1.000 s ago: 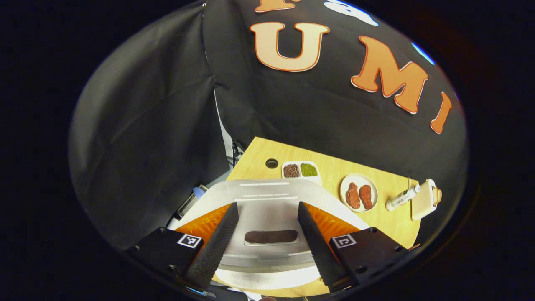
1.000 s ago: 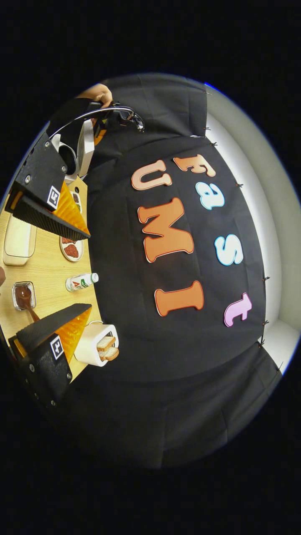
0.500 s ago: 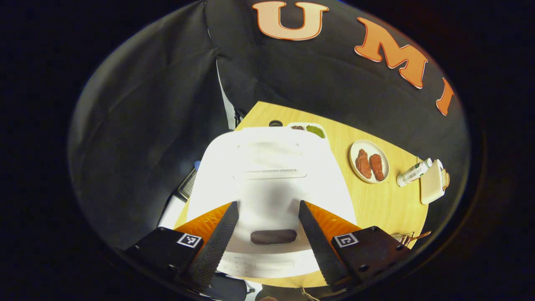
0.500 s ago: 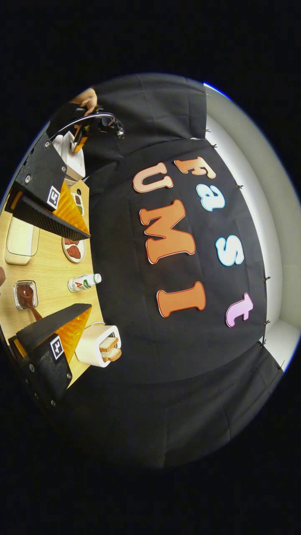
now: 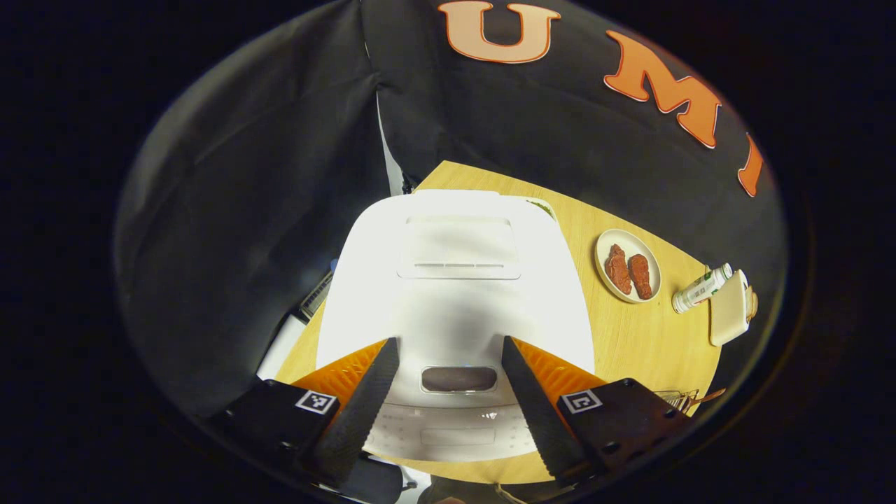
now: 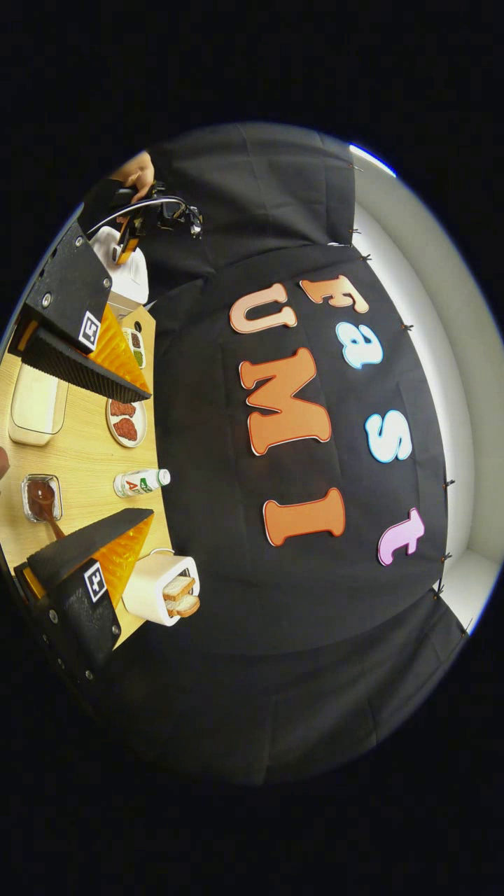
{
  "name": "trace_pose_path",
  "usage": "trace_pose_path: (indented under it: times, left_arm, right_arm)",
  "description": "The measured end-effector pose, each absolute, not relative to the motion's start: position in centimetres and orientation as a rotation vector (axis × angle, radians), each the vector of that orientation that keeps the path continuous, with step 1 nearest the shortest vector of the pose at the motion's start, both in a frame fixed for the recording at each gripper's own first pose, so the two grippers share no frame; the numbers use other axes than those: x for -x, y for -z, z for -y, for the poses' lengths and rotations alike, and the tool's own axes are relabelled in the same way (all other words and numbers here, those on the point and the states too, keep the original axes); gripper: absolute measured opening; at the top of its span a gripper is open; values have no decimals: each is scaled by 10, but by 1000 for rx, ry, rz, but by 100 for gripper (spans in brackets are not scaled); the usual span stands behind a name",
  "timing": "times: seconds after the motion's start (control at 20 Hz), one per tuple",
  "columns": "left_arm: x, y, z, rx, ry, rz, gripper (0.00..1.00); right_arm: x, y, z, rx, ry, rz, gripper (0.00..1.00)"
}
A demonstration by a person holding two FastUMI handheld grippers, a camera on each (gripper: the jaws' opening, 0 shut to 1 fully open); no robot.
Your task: Close the left gripper, press the button to open the rice cooker; take a wooden spoon from the chopstick holder with the right hand, scoop a spoonful of rice and pour it into the rice cooker, then put the wooden spoon back into the chopstick holder.
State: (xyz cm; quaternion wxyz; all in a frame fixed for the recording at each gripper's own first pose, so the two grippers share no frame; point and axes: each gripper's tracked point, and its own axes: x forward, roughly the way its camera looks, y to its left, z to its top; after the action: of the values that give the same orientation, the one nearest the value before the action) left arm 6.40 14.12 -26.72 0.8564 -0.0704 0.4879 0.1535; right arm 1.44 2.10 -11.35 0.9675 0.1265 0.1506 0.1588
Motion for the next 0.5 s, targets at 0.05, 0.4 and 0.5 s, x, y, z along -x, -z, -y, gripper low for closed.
trace_pose_path:
  times: [0.05,0.4,0.5]
  left_arm:
    - [-68,263,-138,155,-315,-990,100]
    - [-74,145,-109,24,-219,-592,99]
    - [-65,112,-92,15,-183,-495,100]
  right_arm:
    - [-16,110,-23,-245,-323,-296,94]
    - [-24,81,-50,-174,-353,-204,94]
    - [-24,76,-63,-157,-373,-189,94]
